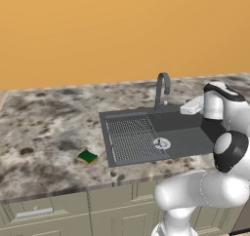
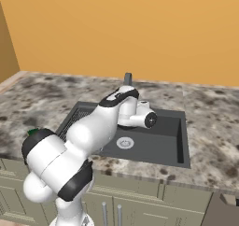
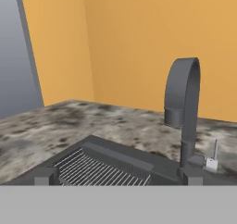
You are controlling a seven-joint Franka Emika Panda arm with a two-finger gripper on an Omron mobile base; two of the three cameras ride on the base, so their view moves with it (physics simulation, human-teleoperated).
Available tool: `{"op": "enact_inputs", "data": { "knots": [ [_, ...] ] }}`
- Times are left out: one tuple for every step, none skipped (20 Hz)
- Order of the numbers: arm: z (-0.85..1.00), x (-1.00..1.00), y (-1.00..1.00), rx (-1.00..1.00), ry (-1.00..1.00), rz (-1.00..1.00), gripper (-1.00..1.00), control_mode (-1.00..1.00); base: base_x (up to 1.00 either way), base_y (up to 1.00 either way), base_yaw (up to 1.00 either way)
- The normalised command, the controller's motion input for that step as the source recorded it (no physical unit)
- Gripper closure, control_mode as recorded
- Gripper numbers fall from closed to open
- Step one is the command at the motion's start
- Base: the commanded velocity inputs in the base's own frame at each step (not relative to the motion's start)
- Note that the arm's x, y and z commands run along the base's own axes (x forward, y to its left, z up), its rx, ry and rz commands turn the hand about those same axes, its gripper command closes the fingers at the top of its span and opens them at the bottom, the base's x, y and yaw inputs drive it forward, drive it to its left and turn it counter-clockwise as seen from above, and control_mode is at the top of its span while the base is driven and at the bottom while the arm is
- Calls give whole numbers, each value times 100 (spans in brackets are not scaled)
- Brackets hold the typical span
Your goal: Soak the sponge with water for a few seconds and then drop it inside the sink.
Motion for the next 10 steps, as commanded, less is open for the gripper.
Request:
{"op": "enact_inputs", "data": {
  "knots": [
    [-4, 12, 0, 1, -5, 0, -100, -100, 0, 0, 0],
    [-4, 12, 0, 1, -6, 0, -100, -100, 0, 0, 0],
    [-3, 11, 0, 0, -7, 0, -100, -100, 0, 0, 0],
    [-1, 11, 0, 0, -7, 0, -100, -100, 0, 0, 0],
    [0, 9, 0, 0, -7, 0, -100, -100, 0, 0, 0],
    [0, 5, 0, 0, -7, 0, -100, -100, 0, 0, 0],
    [0, 5, 0, 0, -4, 0, -100, -100, 0, 0, 0],
    [0, 3, 0, 0, -4, 0, -100, -100, 0, 0, 0],
    [0, 3, 0, 0, -3, 0, -100, -100, 0, 0, 0],
    [0, 4, 0, 0, -1, 0, -100, -100, 0, 0, 0]
  ]
}}
